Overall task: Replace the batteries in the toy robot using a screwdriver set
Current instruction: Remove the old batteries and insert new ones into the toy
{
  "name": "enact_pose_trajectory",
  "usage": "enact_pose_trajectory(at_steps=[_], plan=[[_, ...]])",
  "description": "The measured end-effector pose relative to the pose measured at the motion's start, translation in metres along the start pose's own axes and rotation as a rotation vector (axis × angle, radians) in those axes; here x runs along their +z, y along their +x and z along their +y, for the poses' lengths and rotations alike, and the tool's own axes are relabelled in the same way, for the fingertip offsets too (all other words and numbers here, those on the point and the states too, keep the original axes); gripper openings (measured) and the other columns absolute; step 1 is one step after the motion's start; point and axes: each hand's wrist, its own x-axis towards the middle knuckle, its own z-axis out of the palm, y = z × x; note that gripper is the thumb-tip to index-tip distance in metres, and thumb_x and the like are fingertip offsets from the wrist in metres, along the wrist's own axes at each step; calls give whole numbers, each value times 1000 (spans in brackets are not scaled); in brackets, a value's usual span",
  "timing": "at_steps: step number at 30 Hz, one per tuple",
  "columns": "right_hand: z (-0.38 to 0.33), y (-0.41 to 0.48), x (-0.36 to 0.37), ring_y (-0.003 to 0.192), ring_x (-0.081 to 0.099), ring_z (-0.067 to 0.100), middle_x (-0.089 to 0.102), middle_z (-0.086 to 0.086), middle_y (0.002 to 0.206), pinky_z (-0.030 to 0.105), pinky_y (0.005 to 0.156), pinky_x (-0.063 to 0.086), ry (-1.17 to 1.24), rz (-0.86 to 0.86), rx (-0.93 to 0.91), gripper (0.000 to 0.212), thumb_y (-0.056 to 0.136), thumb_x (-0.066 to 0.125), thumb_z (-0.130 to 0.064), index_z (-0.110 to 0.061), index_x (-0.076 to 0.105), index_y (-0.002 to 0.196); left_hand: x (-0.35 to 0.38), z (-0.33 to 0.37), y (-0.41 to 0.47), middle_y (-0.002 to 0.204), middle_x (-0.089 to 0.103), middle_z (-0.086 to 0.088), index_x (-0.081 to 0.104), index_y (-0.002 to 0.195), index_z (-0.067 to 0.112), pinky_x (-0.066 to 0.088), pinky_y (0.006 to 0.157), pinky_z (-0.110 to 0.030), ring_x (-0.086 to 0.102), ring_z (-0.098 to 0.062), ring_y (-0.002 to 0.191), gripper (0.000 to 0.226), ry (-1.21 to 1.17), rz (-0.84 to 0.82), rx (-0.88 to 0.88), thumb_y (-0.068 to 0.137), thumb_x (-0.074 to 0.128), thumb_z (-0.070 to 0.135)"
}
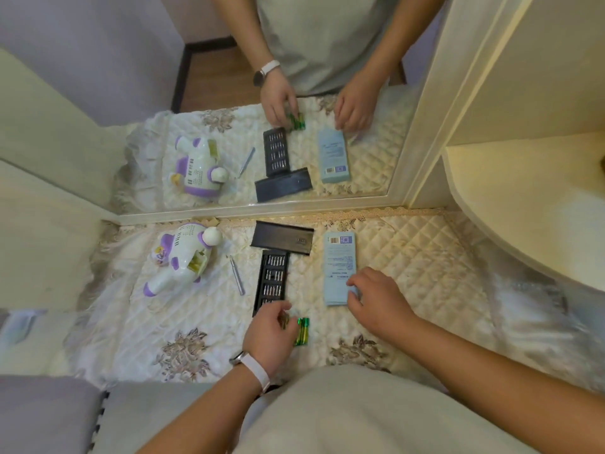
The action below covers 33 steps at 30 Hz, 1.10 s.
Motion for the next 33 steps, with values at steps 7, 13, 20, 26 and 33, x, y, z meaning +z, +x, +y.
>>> enact_pose_trajectory(at_steps=[7,13,20,26,33], plan=[[-30,-16,36,106,55,19,59,1,119,32,86,46,60,-237,-47,36,95,47,-32,-18,55,128,8,-25,-15,86,64,5,64,103,20,44,65,-27,59,-12,74,20,49,-21,-107,87,65,31],[-46,-16,65,99,57,22,59,5,113,34,81,48,30,-375,-27,45,91,55,-39,-18,49,130,9,-31,-9,80,62,6,58,115,19,41,63,-27,61,-17,77,28,96,-91,-109,91,63,33],[-59,-12,72,103,58,24,58,4,120,38,84,50,4,-343,34,55,86,63,-39,-20,45,134,7,-36,-1,80,61,5,60,102,19,43,68,-26,61,-17,80,21,41,-196,-186,89,66,34],[-66,-20,75,81,58,19,61,-1,96,35,71,50,64,-275,141,31,86,64,-33,-24,46,110,3,-37,7,87,66,0,61,95,20,42,68,-25,60,-17,81,15,70,-279,-166,88,66,33],[-76,-28,75,82,60,18,63,-1,93,33,73,49,187,-187,273,26,87,64,-28,-23,49,108,-6,-37,14,70,61,5,56,68,23,49,70,-30,60,-17,73,19,65,-364,-70,85,65,27]])
